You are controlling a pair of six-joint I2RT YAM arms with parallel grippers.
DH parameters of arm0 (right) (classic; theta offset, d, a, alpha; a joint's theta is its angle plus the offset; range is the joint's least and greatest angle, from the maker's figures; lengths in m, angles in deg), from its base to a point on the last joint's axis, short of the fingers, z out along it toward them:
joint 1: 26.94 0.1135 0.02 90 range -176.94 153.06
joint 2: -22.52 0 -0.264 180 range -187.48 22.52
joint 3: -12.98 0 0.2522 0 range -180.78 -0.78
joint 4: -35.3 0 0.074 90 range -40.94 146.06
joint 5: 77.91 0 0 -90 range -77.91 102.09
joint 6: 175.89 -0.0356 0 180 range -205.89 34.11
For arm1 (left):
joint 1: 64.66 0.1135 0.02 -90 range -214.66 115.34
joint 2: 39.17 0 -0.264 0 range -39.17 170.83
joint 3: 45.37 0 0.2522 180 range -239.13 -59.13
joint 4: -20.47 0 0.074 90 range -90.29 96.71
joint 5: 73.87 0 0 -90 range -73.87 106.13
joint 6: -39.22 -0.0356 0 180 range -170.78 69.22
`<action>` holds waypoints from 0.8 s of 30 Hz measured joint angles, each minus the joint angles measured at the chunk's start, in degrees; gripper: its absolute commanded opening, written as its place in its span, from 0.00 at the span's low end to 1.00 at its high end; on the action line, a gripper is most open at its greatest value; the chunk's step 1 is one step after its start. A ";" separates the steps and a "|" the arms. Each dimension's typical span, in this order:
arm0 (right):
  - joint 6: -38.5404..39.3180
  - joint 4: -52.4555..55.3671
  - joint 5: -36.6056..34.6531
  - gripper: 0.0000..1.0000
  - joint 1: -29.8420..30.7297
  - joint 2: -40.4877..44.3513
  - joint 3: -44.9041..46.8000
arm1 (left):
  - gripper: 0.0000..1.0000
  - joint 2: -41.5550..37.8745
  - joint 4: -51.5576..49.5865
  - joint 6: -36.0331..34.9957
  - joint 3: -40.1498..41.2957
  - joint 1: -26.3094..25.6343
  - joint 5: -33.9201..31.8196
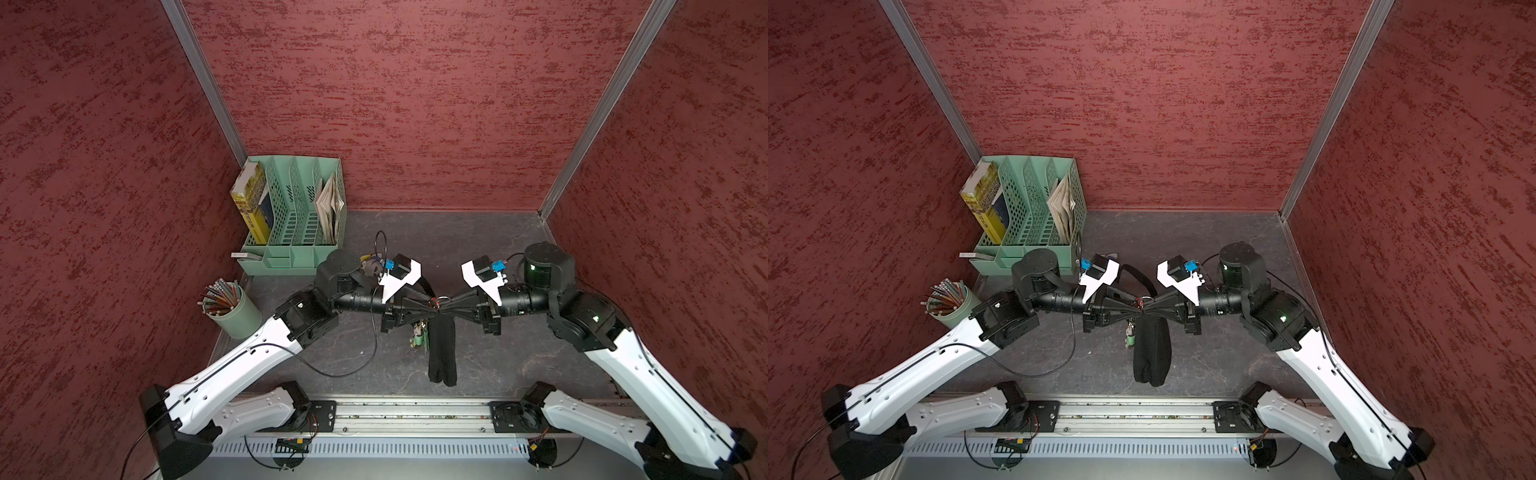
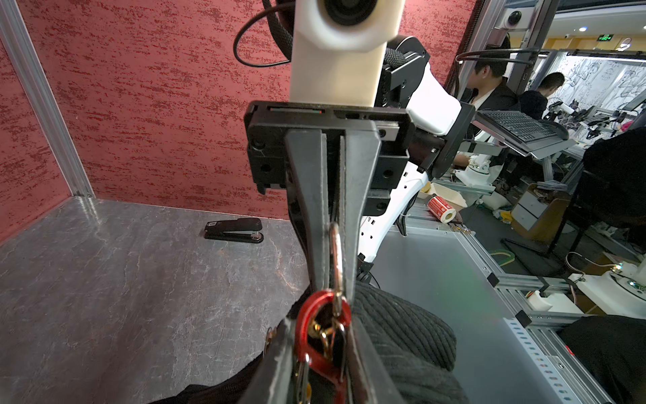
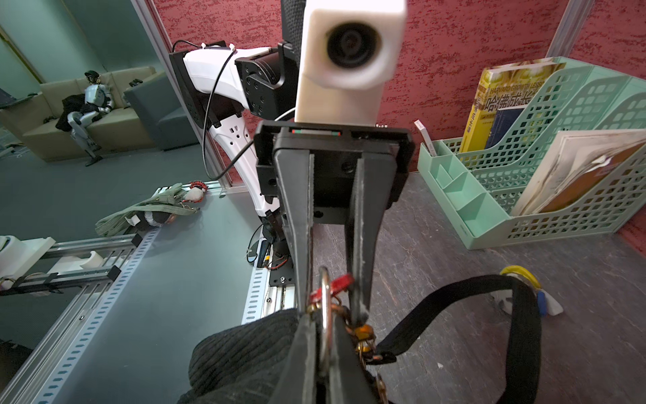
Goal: Remove the decoration from the bag
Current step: Remove the decoration item from the bag.
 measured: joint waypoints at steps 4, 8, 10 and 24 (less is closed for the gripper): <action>0.02 0.13 0.02 0.00 0.00 0.13 0.00 | 0.35 -0.33 0.02 0.26 0.55 0.13 -0.63; 0.02 0.17 0.07 0.00 0.00 0.42 0.00 | 0.43 -0.66 -0.02 0.26 0.92 0.13 -1.97; 0.02 0.17 0.15 0.00 0.00 0.52 0.00 | 0.43 -0.76 -0.02 0.22 1.05 0.13 -2.38; 0.00 0.15 1.31 0.00 0.00 0.70 0.00 | 0.47 -0.68 1.29 0.92 1.36 0.11 -1.33</action>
